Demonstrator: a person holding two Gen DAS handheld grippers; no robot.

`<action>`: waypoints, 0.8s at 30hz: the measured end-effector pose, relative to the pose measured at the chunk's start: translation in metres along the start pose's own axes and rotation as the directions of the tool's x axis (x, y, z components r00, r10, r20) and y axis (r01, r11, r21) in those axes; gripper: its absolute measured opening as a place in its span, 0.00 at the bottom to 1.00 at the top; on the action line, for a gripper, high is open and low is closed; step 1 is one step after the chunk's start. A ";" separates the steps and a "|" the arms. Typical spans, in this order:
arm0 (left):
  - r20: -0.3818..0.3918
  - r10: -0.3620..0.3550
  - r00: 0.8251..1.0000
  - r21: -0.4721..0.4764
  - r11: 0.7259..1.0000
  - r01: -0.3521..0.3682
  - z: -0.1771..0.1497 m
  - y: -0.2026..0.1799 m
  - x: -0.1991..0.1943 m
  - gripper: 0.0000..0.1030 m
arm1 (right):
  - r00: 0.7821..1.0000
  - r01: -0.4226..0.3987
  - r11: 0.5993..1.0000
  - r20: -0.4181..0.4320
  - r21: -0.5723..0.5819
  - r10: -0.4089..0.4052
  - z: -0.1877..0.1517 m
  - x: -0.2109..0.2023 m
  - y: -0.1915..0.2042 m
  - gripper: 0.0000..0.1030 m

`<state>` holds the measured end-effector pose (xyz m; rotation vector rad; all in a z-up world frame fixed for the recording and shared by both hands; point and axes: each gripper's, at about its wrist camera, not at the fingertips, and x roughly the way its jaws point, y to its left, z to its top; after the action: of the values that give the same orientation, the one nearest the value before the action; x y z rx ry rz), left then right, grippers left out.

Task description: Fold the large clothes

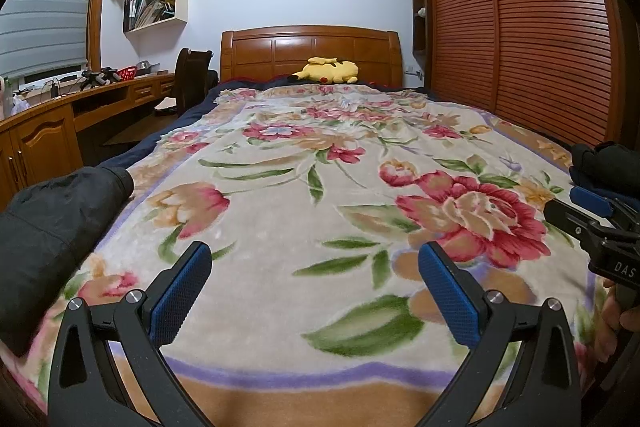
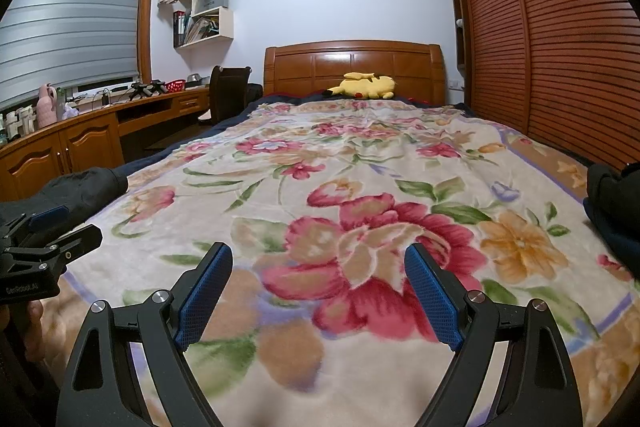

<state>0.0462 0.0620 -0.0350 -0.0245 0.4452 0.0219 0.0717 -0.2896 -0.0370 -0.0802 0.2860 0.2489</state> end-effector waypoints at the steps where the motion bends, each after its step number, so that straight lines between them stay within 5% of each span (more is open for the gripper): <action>1: 0.000 0.000 1.000 -0.001 1.000 0.000 0.000 0.000 0.000 1.00 | 1.000 0.000 1.000 0.000 0.000 0.000 0.000 0.000 0.000 0.86; 24: 0.000 -0.002 1.000 0.002 1.000 0.002 -0.001 -0.002 0.000 1.00 | 1.000 -0.005 1.000 0.004 0.001 0.005 0.000 0.001 -0.002 0.86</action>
<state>0.0458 0.0604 -0.0358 -0.0232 0.4449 0.0200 0.0734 -0.2912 -0.0374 -0.0778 0.2821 0.2535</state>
